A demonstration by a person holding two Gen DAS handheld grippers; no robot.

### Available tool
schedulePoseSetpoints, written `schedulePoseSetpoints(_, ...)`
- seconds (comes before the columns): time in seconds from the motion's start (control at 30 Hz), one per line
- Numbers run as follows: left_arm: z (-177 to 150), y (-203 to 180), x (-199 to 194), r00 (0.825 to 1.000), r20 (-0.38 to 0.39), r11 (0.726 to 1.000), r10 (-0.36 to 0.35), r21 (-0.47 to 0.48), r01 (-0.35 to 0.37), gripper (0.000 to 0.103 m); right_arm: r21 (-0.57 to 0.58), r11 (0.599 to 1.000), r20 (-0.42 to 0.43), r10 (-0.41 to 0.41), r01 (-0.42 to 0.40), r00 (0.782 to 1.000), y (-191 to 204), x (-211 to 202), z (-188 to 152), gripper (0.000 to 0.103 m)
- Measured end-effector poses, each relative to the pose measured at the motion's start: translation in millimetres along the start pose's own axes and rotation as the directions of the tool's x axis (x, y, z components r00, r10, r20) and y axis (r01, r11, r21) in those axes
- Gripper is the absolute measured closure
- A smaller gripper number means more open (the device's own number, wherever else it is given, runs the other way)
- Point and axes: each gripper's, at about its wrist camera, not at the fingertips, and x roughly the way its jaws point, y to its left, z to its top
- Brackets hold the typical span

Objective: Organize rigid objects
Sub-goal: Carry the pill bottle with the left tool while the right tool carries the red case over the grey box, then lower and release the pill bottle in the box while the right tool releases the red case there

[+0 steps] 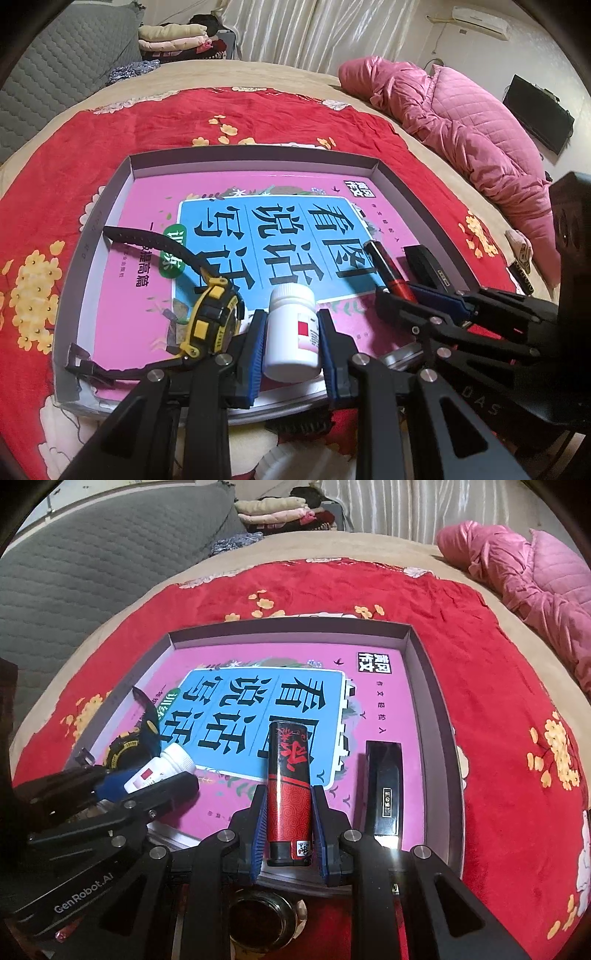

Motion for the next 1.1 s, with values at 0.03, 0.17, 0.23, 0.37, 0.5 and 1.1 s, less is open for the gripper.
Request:
schedulePoseSetpoints(0.03,-0.2,-0.1,-0.1,1.0,0.0,1.0,0.001,0.0,-0.001,0.076,-0.009,1.0,-0.002,-0.004,0.004,1.0,0.7,0.2,-0.2,0.08)
schedulePoseSetpoints(0.17,-0.7,0.1,-0.6,1.0,-0.001,1.0,-0.001,-0.001,0.001,0.076,-0.032,0.999,-0.012,-0.008,0.007,1.0,3.1,1.4,0.6,0.08)
schedulePoseSetpoints(0.23,-0.2,-0.3,-0.4,1.0,-0.001,1.0,-0.002,-0.001,0.002,0.076,-0.042,0.999,-0.018,-0.007,0.006,1.0,3.2,2.0,1.5,0.08)
schedulePoseSetpoints(0.37,-1.0,-0.9,-0.4,1.0,-0.002,1.0,0.002,0.006,-0.002,0.076,-0.071,0.997,-0.037,-0.01,0.008,0.999,5.3,3.9,4.1,0.08)
schedulePoseSetpoints(0.5,-3.0,-1.7,-1.1,1.0,-0.005,1.0,0.007,0.01,-0.006,0.076,-0.104,0.994,-0.062,-0.017,0.011,0.998,9.0,6.3,7.5,0.08)
schedulePoseSetpoints(1.1,-3.1,-1.7,-1.7,1.0,-0.015,1.0,0.012,0.011,-0.011,0.076,0.009,0.999,-0.016,0.034,-0.034,0.999,-4.8,-21.7,-3.6,0.077)
